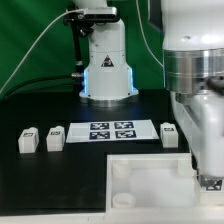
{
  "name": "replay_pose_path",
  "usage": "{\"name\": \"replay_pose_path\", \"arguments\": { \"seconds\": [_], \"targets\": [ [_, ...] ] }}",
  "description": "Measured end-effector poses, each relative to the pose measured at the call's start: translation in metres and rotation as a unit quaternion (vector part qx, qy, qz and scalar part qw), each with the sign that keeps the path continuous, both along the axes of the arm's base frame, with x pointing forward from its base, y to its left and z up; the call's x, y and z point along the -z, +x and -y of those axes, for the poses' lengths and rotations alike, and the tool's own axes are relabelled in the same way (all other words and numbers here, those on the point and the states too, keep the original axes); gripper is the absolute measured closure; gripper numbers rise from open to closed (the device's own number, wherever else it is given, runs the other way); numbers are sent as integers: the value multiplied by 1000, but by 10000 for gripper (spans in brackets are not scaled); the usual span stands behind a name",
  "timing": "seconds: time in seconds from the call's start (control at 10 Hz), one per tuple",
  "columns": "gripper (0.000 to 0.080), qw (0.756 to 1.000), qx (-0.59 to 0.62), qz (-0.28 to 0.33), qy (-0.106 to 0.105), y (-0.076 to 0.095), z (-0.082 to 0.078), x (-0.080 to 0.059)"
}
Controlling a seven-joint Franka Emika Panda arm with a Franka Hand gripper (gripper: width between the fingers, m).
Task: Assemble one leg
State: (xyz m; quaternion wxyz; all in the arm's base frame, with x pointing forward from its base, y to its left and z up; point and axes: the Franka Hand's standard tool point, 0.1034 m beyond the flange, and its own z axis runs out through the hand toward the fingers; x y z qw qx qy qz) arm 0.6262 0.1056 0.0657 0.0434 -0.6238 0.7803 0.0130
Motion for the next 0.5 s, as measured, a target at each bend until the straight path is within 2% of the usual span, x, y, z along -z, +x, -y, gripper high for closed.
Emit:
{"name": "replay_pose_path", "arguments": {
  "seconds": [0.2,0.5],
  "targets": [
    [500,996,84,-7,5,-2,0,1],
    [500,995,98,-12,5,-5,-2,2]
  ]
}}
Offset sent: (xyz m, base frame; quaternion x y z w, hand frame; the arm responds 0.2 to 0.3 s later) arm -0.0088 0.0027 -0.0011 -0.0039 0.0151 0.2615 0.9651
